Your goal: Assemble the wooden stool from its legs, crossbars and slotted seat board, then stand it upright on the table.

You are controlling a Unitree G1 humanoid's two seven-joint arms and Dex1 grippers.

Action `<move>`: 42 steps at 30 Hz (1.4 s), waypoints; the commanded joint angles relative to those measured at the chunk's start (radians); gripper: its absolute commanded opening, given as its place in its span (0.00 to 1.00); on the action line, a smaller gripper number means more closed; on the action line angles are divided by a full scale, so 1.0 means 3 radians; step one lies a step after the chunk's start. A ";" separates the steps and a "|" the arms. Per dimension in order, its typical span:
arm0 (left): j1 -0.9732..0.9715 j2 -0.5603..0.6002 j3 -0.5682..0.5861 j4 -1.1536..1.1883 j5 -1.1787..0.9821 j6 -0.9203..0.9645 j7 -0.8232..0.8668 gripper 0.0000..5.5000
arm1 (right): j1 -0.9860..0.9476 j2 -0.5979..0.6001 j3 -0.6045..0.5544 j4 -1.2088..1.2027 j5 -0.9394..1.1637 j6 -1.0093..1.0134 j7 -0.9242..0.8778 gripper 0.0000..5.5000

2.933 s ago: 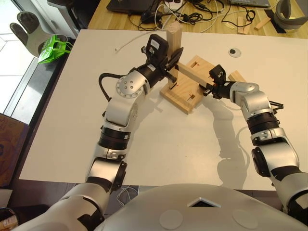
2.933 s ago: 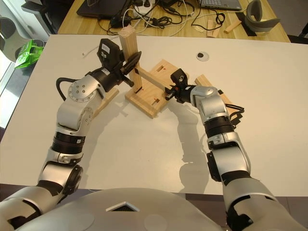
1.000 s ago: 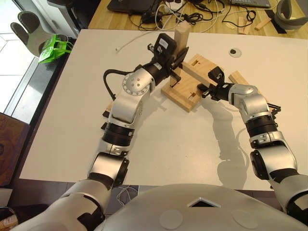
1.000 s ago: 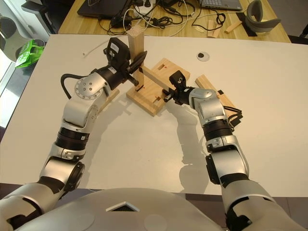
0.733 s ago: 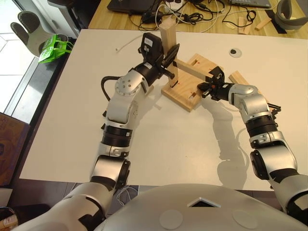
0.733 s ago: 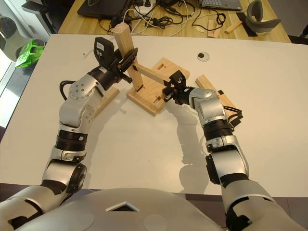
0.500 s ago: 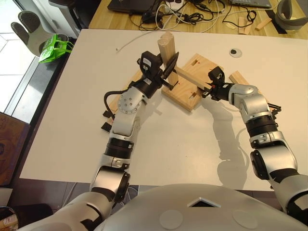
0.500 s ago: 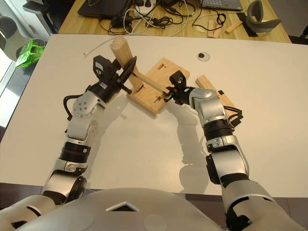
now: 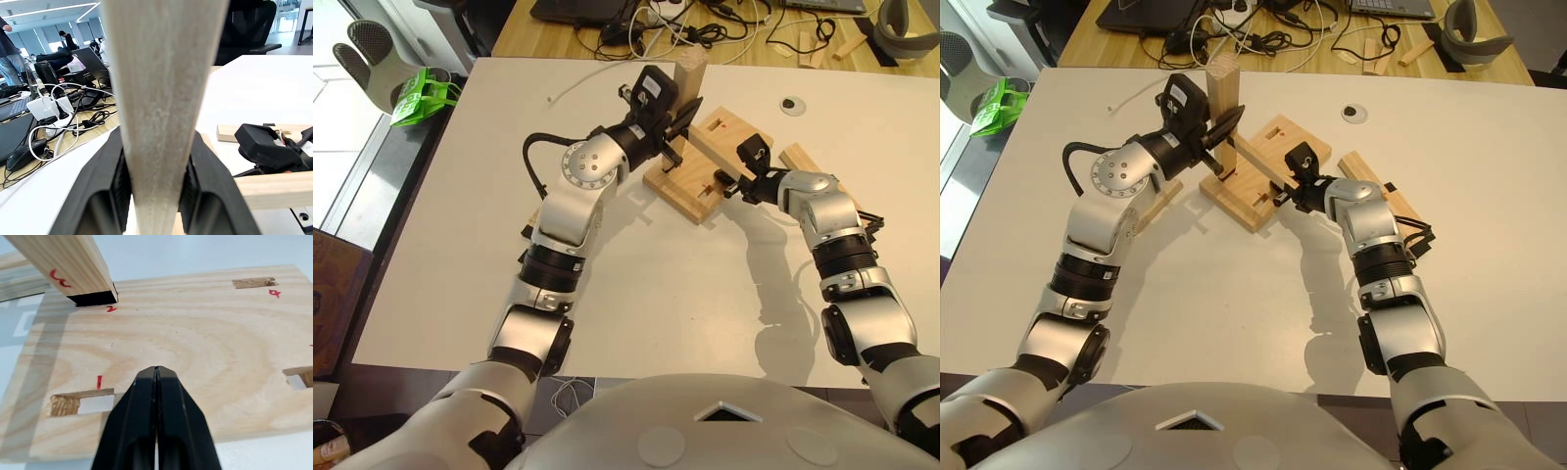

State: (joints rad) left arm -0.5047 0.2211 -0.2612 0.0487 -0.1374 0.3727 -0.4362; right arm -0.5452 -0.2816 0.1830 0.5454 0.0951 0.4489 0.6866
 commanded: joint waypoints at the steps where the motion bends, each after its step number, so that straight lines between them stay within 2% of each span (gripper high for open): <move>1: 0.0531 0.0154 -0.0277 0.0589 0.0023 0.0807 -0.0303 0.19 | 0.0242 0.0089 0.0122 0.0117 -0.0088 0.0168 -0.0032 0.00; 4: 0.0460 0.0097 -0.0127 0.0317 -0.0117 0.0860 -0.0251 0.19 | 0.0286 0.0076 0.0114 0.0099 -0.0092 0.0157 -0.0038 0.00; 9: 0.0143 -0.0031 0.0082 0.0287 -0.0163 0.0890 -0.0085 0.19 | 0.0311 0.0099 0.0150 0.0103 -0.0121 0.0115 -0.0046 0.00; 17: -0.0018 -0.0172 0.0154 -0.0004 -0.0205 0.0900 -0.0015 0.19 | 0.0326 0.0061 0.0194 0.0106 -0.0145 0.0060 -0.0020 0.00; 18: -0.0032 -0.0189 0.0185 -0.0017 -0.0203 0.0906 0.0027 0.25 | 0.0336 0.0059 0.0200 0.0099 -0.0143 0.0056 -0.0020 0.00; 27: -0.0183 -0.0346 0.0469 -0.0011 -0.0144 0.0878 0.0417 0.53 | 0.0406 0.0069 0.0244 0.0046 -0.0132 0.0055 -0.0043 0.00; 33: -0.0308 -0.0458 0.0630 -0.0215 -0.0275 0.0844 0.0460 0.54 | 0.0441 0.0058 0.0260 0.0028 -0.0142 0.0058 -0.0050 0.00; 42: -0.0432 -0.0516 0.0638 -0.0603 -0.0350 0.0725 0.0459 0.54 | 0.0443 0.0052 0.0270 0.0043 -0.0151 0.0037 -0.0051 0.00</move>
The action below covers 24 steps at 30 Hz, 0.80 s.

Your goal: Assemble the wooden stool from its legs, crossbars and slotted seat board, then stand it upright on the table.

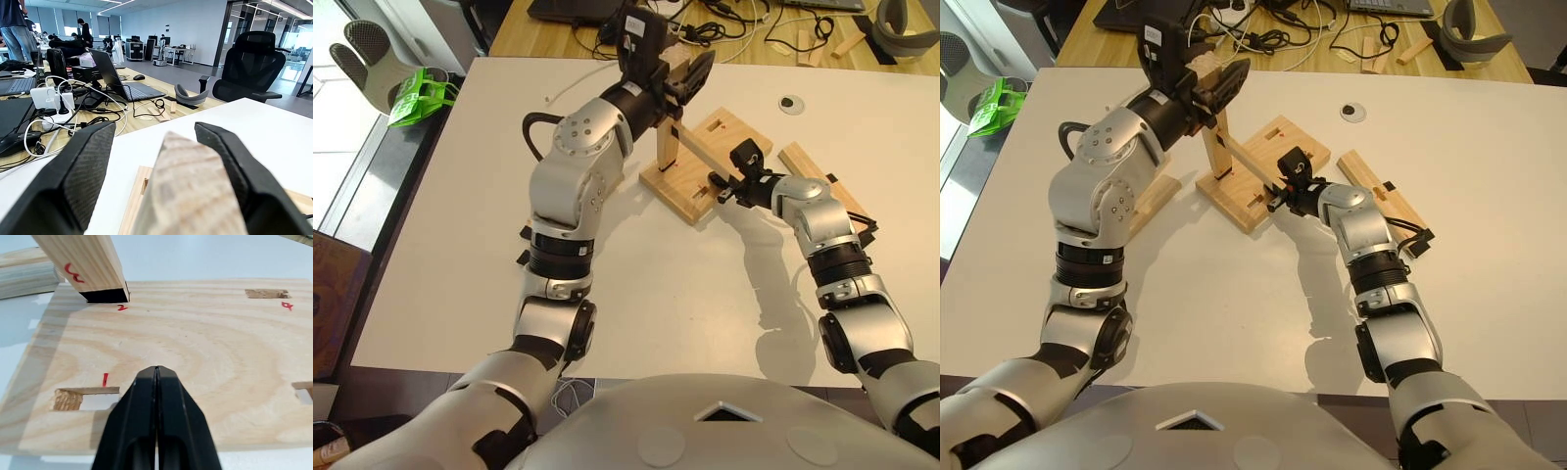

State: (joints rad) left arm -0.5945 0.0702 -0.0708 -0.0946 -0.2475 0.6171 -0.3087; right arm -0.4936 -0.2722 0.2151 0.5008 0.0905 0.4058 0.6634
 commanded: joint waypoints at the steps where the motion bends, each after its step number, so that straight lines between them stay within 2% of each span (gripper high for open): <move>1: -0.0170 0.0004 -0.0016 -0.0157 0.0077 -0.0172 0.0058 0.54 | 0.0270 0.0020 0.0164 0.0195 -0.0137 0.0179 0.0027 0.00; 12: -0.0369 0.0115 -0.0153 -0.0251 0.0525 -0.0737 0.0173 0.54 | 0.0274 0.0022 0.0166 0.0205 -0.0138 0.0168 0.0026 0.00; 24: -0.0361 0.0076 -0.0067 -0.0147 0.0515 -0.0729 0.0256 0.54 | 0.0233 0.0006 0.0150 0.0212 -0.0132 0.0178 0.0035 0.00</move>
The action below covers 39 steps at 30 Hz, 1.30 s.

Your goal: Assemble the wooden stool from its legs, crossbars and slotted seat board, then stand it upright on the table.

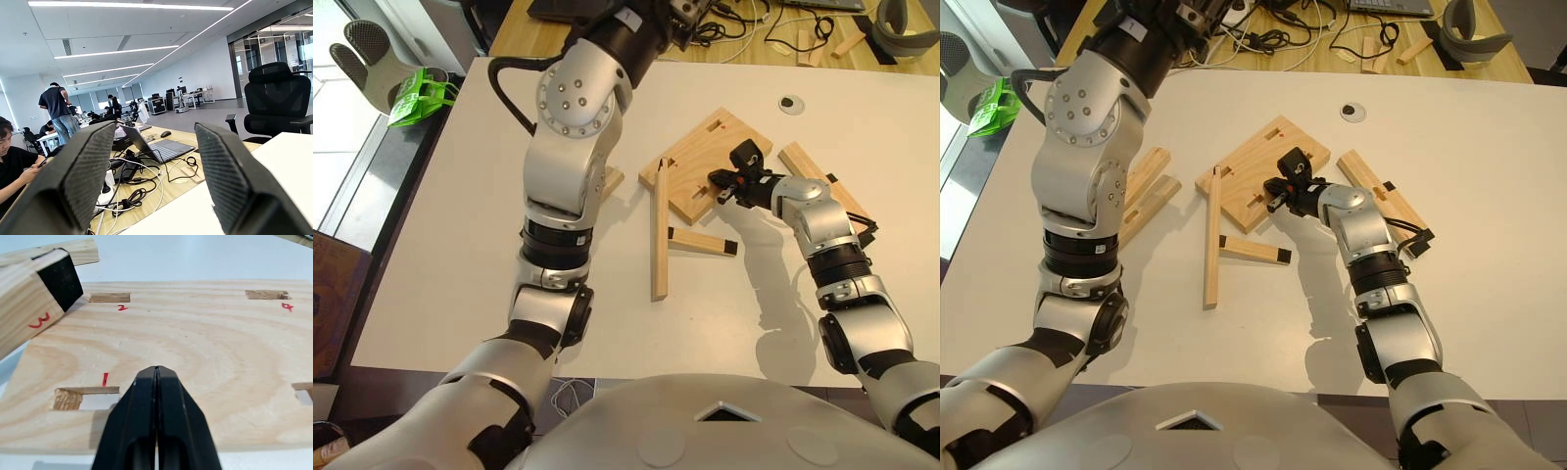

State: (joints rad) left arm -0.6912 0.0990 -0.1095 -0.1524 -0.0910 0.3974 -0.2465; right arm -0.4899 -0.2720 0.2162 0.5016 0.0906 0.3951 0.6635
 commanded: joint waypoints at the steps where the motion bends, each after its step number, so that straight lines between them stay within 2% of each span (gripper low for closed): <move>1: -0.0040 -0.0027 0.0071 0.0055 -0.0006 0.0000 0.0057 0.54 | 0.0210 -0.0001 0.0144 0.0216 -0.0134 0.0212 0.0038 0.00; 14: 0.0097 -0.0001 0.0083 0.0135 0.0067 -0.0094 0.0093 0.54 | 0.0246 0.0066 0.0052 0.0110 -0.0059 0.0133 -0.0033 0.00; 16: 0.0139 0.0010 0.0066 0.0169 0.0096 -0.0130 0.0089 0.54 | 0.0303 -0.0026 0.0195 -0.0030 -0.0105 0.0203 0.0141 0.00; 19: 0.0167 0.0022 0.0063 0.0197 0.0112 -0.0169 0.0079 0.54 | 0.0385 -0.0381 0.0410 -0.0262 -0.0202 0.0232 0.0521 0.00; 23: 0.0228 0.0082 0.0053 0.0225 0.0133 -0.0210 0.0040 0.54 | 0.0494 -0.1313 0.0824 -0.0567 -0.0455 -0.0190 0.1455 0.00; 26: 0.0266 0.0142 0.0036 0.0221 0.0151 -0.0232 -0.0009 0.54 | 0.0382 -0.1630 0.0973 -0.0265 -0.0795 -0.0702 0.1489 0.00; 31: 0.0327 0.0191 0.0004 0.0178 0.0214 -0.0238 -0.0039 0.54 | -0.0131 -0.1429 0.0989 0.0693 -0.1289 -0.1413 0.0508 0.00; 34: 0.0333 0.0210 -0.0027 0.0171 0.0228 -0.0248 -0.0072 0.54 | -0.0246 -0.1254 0.0881 0.0896 -0.1337 -0.1724 0.0085 0.00; 37: 0.0342 0.0246 0.0010 0.0161 0.0221 -0.0247 -0.0095 0.54 | -0.0261 -0.1172 0.0631 0.0696 -0.0996 -0.2048 0.0233 0.00; 39: 0.0350 0.0246 0.0045 0.0150 0.0204 -0.0248 -0.0093 0.54 | -0.0272 -0.1174 0.0434 0.0437 -0.0700 -0.1997 0.0474 0.00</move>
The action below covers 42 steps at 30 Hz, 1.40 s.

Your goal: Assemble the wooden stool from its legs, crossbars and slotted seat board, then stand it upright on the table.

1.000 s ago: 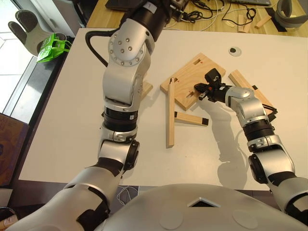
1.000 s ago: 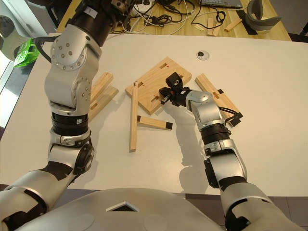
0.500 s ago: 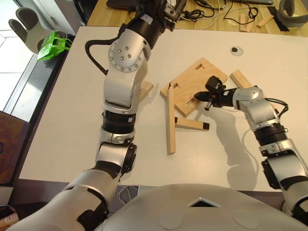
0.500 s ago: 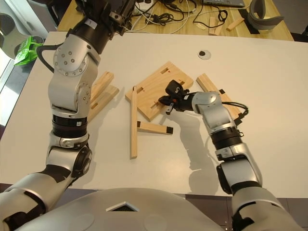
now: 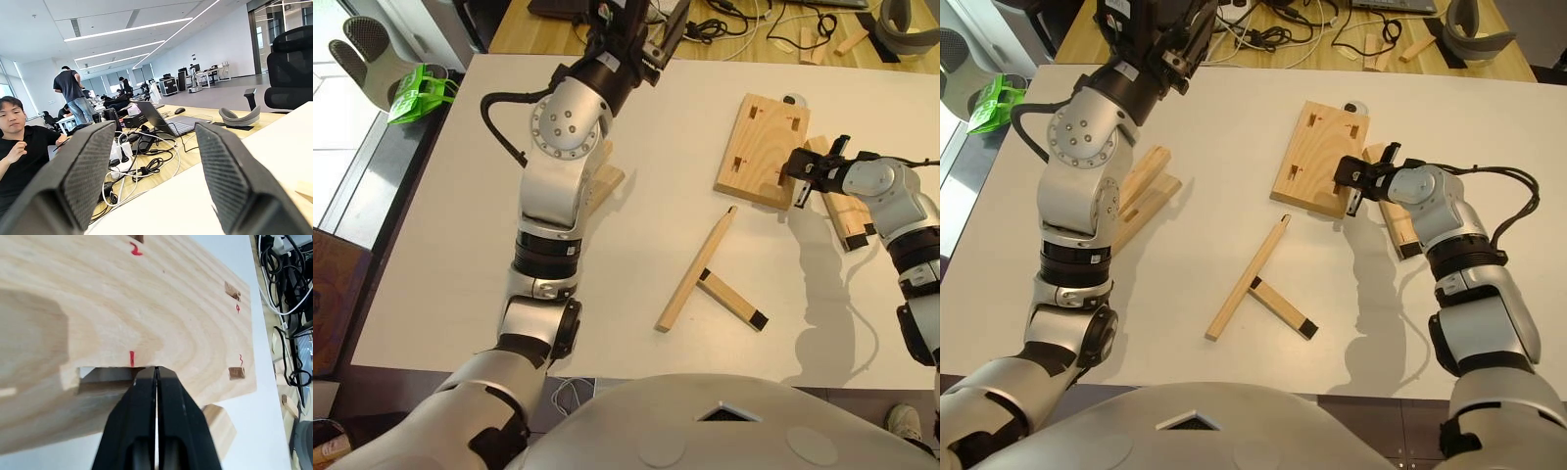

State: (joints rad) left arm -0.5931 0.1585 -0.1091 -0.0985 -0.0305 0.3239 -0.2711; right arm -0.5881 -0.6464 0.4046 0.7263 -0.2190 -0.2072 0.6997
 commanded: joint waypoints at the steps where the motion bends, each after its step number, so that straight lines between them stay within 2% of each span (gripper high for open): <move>1: 0.0022 0.0026 0.0087 -0.0033 -0.0034 0.0007 0.0003 0.54 | 0.0027 0.0071 -0.0306 -0.0465 0.0499 0.0123 0.0479 0.00; 2: 0.0021 0.0010 0.0119 -0.0036 -0.0060 0.0015 0.0011 0.54 | 0.0012 0.0069 -0.0387 -0.0578 0.0609 0.0211 0.0570 0.00; 4: 0.0014 -0.0006 0.0182 -0.0046 -0.0093 0.0004 0.0032 0.60 | -0.0054 0.0047 -0.0568 -0.0840 0.0865 0.0452 0.0768 0.00; 11: -0.0005 -0.0034 0.0251 -0.0048 -0.0103 0.0019 0.0123 0.83 | -0.0156 -0.0219 -0.0614 -0.1471 0.1118 0.1023 0.1581 0.24; 15: 0.0009 -0.0032 0.0236 -0.0042 -0.0095 0.0034 0.0146 0.83 | -0.0050 -0.0252 -0.0520 -0.1776 0.1114 0.1241 0.1822 0.37; 19: 0.0005 -0.0028 0.0217 -0.0034 -0.0091 0.0023 0.0142 0.83 | 0.0226 -0.0492 -0.0288 -0.2223 0.1066 0.1438 0.2207 0.37; 22: -0.0008 -0.0028 0.0218 -0.0024 -0.0095 0.0005 0.0138 0.83 | 0.0335 -0.0563 -0.0239 -0.2351 0.1016 0.1461 0.2266 0.37; 27: -0.0003 -0.0039 0.0225 -0.0030 -0.0100 -0.0013 0.0147 0.83 | 0.0333 -0.0464 -0.0162 -0.2476 0.0961 0.1441 0.2203 0.37; 35: -0.0036 -0.0071 0.0218 0.0029 -0.0101 -0.0062 0.0148 0.83 | 0.0025 -0.0312 0.0397 -0.2137 0.0390 0.0863 0.2388 0.37; 42: -0.0009 -0.0101 0.0223 0.0026 -0.0097 -0.0078 0.0180 0.83 | -0.0240 -0.0044 0.0502 -0.1858 0.0297 0.0604 0.2462 0.60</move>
State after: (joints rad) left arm -0.5897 0.1350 -0.0408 -0.0962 -0.0612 0.3005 -0.2236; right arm -0.6174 -0.6889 0.5414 0.1411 -0.1100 0.0032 1.4352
